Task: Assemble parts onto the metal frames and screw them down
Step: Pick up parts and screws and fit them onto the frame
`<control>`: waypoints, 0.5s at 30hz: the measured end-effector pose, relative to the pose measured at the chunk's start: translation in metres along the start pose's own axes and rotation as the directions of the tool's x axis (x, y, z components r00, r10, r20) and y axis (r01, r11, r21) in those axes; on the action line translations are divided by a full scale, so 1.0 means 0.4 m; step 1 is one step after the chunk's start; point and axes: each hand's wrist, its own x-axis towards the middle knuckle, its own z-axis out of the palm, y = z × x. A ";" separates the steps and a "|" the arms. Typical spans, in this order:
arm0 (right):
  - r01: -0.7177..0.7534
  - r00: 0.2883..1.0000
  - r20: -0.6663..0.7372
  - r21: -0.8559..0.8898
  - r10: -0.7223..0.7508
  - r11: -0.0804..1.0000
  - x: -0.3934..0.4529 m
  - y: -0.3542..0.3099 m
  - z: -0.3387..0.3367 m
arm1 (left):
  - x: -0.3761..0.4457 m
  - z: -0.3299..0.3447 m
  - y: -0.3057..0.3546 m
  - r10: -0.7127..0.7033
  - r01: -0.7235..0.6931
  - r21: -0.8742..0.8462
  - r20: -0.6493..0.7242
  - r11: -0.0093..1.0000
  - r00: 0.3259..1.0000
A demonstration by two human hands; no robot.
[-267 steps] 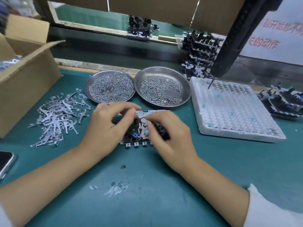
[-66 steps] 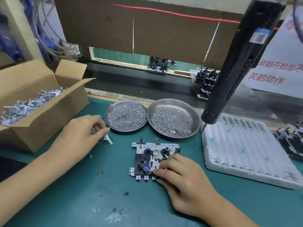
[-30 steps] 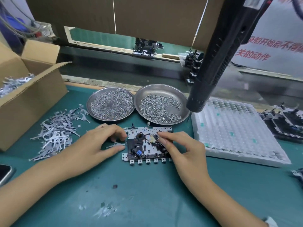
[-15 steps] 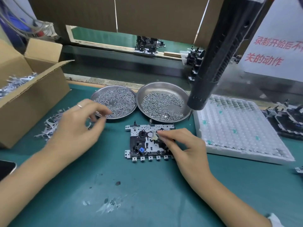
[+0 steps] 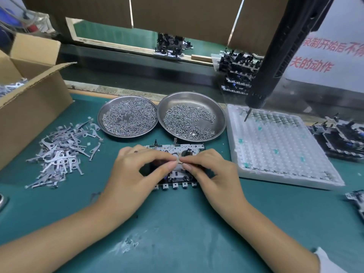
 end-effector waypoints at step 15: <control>0.031 0.997 0.077 -0.017 -0.029 0.999 -0.013 -0.011 -0.022 | -0.007 0.008 -0.004 -0.086 0.083 0.077 0.040 0.994 0.995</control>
